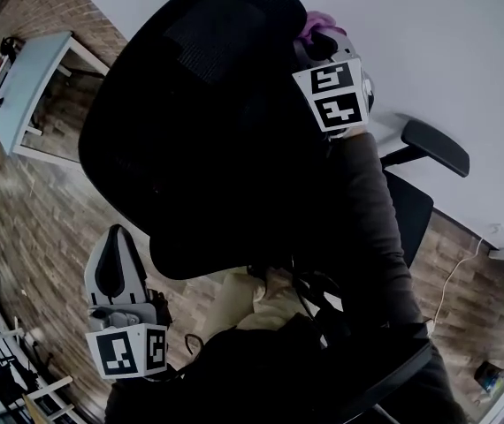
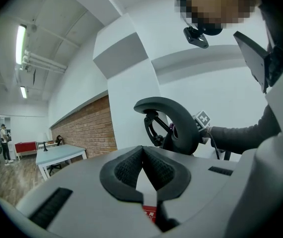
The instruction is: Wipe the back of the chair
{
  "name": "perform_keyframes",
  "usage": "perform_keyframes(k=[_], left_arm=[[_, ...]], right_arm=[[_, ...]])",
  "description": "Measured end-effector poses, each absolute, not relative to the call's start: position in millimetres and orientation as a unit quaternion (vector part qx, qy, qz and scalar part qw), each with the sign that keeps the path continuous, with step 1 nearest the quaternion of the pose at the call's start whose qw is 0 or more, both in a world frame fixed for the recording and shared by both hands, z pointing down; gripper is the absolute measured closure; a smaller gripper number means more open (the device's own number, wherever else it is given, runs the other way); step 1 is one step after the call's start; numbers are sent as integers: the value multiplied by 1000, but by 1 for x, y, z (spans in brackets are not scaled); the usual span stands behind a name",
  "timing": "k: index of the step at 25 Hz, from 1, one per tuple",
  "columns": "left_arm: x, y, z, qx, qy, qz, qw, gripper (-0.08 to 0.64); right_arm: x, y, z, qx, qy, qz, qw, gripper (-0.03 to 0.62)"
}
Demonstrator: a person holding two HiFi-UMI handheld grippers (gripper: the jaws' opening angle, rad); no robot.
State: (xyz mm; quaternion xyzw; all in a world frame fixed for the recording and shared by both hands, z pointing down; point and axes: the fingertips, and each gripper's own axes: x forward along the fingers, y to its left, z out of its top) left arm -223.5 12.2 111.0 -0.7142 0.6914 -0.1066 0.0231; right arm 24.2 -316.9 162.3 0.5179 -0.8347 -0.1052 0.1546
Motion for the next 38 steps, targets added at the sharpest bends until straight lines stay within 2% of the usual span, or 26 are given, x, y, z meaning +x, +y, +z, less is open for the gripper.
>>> perform_keyframes(k=[16,24,38], left_arm=[[-214,70,153,-680,723,-112,39,551],[-216,79,152,-680,725,-110,28,551],[-206,74,140,-689,717,-107,8,551]], right_arm=[[10,-320,171,506,-830,-154,176,541],[0,-306,176,496,-840,-137,173,545],[-22,-281,176,456,-849,-164,208,545]])
